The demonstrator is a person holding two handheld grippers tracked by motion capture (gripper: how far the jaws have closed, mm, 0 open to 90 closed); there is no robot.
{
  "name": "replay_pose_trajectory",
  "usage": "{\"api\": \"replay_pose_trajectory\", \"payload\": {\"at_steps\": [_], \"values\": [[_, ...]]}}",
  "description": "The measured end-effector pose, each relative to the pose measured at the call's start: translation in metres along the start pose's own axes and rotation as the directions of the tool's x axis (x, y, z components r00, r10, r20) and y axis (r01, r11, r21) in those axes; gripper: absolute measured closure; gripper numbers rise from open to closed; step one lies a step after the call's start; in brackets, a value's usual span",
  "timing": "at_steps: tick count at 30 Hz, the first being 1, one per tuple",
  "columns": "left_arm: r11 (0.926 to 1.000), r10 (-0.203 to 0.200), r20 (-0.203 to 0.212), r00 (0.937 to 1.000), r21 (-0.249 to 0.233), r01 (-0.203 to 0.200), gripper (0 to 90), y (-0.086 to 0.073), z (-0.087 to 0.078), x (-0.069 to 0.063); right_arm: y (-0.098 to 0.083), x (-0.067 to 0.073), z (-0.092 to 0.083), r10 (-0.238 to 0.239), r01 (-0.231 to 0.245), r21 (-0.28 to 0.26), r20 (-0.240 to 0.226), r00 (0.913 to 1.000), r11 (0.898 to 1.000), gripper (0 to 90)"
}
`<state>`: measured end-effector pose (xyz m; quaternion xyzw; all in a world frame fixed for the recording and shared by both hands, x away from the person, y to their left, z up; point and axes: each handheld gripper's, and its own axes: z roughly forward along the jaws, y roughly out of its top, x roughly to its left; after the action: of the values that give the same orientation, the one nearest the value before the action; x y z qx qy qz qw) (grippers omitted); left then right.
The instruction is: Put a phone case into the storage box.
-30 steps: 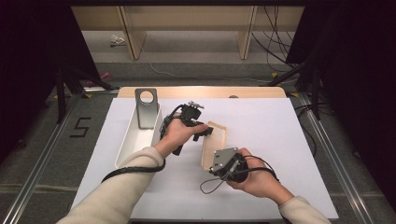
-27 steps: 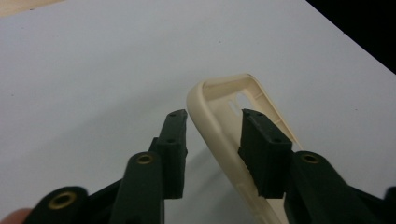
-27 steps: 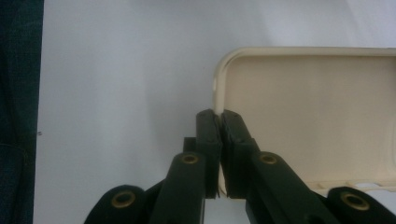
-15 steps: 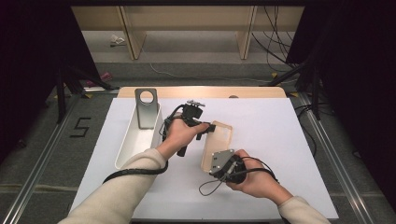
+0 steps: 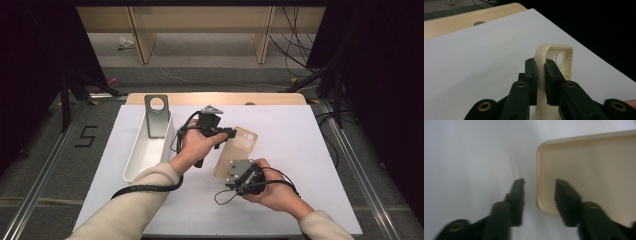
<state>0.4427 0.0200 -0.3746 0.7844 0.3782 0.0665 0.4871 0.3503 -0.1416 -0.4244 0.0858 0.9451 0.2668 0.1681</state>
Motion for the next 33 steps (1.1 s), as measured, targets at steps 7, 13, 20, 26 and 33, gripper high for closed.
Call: {"api": "replay_pose_trajectory", "payload": {"at_steps": [7,13,20,26,33], "values": [[0.9970,0.062,-0.029,0.9977,-0.044,-0.063,81.9,0.000,-0.013,0.007,-0.011,-0.011,-0.009,0.115,-0.111,-0.063,0.062,0.9914,0.992,36.3],[0.9934,0.077,-0.043,0.9961,-0.082,-0.081,82.0,0.002,-0.024,0.013,-0.018,-0.020,-0.018,0.215,-0.202,-0.131,0.093,0.9722,0.971,27.2],[0.9892,0.093,-0.058,0.9940,-0.108,-0.099,82.0,0.000,-0.033,0.020,-0.028,-0.029,-0.023,0.302,-0.283,-0.175,0.095,0.9486,0.943,21.4],[0.9856,0.096,-0.056,0.9939,-0.135,-0.102,82.0,-0.001,-0.042,0.024,-0.037,-0.036,-0.025,0.364,-0.342,-0.215,0.075,0.9283,0.915,17.8],[0.9823,0.077,-0.056,0.9954,-0.167,-0.085,82.0,-0.001,-0.053,0.030,-0.054,-0.043,-0.031,0.433,-0.400,-0.278,0.067,0.8990,0.873,16.7]]}}
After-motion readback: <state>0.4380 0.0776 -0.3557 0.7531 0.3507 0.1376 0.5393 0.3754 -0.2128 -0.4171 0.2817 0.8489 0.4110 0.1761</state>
